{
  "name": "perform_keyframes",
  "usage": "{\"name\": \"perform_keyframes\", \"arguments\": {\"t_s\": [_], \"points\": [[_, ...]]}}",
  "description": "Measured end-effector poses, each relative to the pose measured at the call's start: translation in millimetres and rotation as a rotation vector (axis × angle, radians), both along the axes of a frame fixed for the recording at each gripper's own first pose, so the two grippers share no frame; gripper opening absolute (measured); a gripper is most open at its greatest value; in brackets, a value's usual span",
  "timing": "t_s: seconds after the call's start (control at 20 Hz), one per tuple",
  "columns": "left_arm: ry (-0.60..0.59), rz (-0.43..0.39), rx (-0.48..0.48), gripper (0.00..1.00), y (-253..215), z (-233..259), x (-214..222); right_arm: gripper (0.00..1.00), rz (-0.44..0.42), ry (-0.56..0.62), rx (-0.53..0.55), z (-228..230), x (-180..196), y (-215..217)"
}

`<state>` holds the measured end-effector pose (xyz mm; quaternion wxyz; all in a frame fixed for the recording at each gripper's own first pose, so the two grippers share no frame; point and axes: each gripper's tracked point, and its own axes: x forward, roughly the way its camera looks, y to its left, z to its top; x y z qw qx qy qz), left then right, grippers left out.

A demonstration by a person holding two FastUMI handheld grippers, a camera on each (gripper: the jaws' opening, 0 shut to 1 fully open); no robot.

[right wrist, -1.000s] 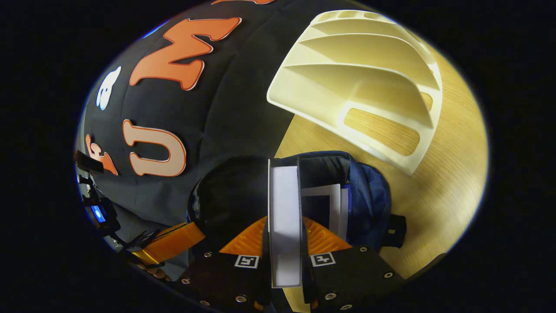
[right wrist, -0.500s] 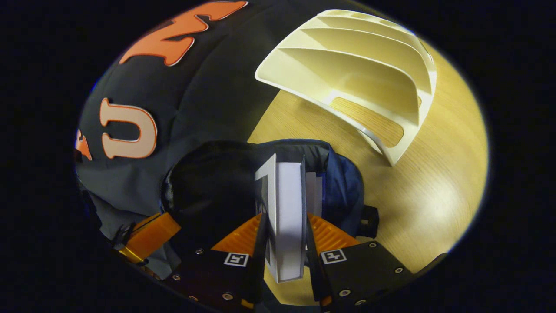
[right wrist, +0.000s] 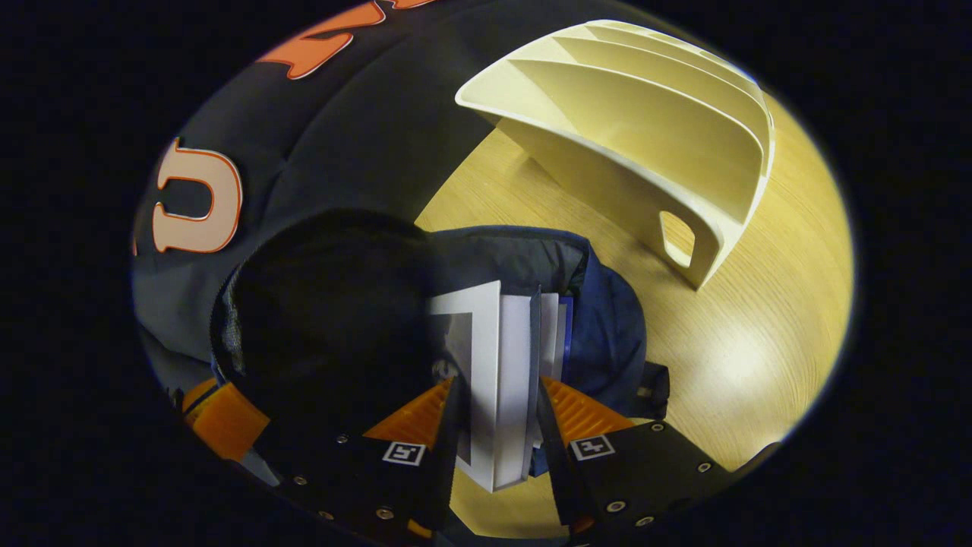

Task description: Open the schoolbag, grab two books from the bookshelf and put them into the schoolbag.

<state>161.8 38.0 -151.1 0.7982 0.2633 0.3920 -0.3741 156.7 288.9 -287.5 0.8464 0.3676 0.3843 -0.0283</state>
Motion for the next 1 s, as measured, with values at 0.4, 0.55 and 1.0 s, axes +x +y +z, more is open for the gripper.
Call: {"name": "perform_keyframes", "arguments": {"t_s": [0.4,0.55,1.0], "points": [[-0.013,0.000,0.013,0.01,10,-3,-3,0.74,0.019,-0.024,-0.057,2,-8,-21],[-0.014,0.015,-0.001,0.01,17,-2,-6,0.83,-0.008,-0.037,-0.080,9,-13,-51],[0.016,0.090,-0.044,0.01,26,-17,-7,0.85,0.059,-0.115,-0.200,39,-69,-140]]}}
